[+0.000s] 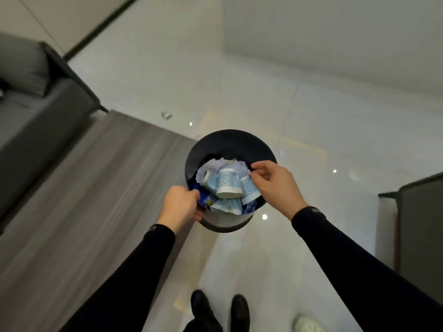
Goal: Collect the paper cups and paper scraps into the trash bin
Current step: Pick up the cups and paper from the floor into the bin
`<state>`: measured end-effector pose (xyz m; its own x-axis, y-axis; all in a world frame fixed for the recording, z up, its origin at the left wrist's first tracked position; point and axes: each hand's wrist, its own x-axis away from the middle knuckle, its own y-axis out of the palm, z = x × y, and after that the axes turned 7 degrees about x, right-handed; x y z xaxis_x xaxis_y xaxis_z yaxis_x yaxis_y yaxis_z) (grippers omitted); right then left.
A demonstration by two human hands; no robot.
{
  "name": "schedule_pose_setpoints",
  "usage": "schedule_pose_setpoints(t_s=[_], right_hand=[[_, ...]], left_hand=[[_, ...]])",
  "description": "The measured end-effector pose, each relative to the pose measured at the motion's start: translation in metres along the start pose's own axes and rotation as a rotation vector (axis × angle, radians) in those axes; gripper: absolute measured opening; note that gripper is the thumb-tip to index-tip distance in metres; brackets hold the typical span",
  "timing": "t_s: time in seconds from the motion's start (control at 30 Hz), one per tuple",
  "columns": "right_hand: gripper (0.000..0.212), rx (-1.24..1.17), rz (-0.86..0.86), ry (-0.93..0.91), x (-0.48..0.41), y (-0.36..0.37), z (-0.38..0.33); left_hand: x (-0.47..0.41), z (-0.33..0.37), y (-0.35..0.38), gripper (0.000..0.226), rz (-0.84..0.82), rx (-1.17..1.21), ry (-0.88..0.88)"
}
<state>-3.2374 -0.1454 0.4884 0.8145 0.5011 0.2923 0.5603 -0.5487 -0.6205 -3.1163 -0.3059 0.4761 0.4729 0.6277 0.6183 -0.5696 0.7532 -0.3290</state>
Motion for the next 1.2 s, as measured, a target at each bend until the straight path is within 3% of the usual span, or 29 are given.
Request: schedule_pose_setpoints(t_s=[0.3, 0.6, 0.77, 0.87, 0.93, 1.03, 1.1, 1.2], right_hand=[[0.029, 0.073, 0.226, -0.175, -0.035, -0.124, -0.088], [0.031, 0.128, 0.323, -0.253, -0.106, -0.193, -0.144], [0.040, 0.177, 0.430, -0.190, -0.155, -0.220, -0.136], [0.053, 0.092, 0.503, 0.001, -0.182, -0.237, -0.119], [0.066, -0.051, 0.381, 0.199, -0.202, -0.250, -0.107], [0.068, -0.396, 0.031, 0.374, -0.237, -0.268, -0.086], [0.060, -0.609, -0.152, 0.375, -0.264, -0.281, -0.074], [0.044, -0.784, -0.252, 0.326, -0.310, -0.305, -0.056]], left_hand=[[0.015, 0.161, -0.005, 0.024, -0.037, 0.036, 0.287], [-0.035, 0.278, -0.003, 0.025, -0.088, 0.056, 0.361], [-0.072, 0.324, 0.021, 0.024, -0.099, 0.019, 0.359], [-0.091, 0.345, 0.045, 0.021, -0.096, 0.014, 0.349], [-0.104, 0.360, 0.064, 0.020, -0.087, 0.022, 0.339], [-0.121, 0.384, 0.097, 0.021, -0.061, 0.053, 0.324], [-0.131, 0.398, 0.123, 0.021, -0.034, 0.068, 0.314], [-0.144, 0.414, 0.164, 0.020, 0.022, 0.097, 0.306]])
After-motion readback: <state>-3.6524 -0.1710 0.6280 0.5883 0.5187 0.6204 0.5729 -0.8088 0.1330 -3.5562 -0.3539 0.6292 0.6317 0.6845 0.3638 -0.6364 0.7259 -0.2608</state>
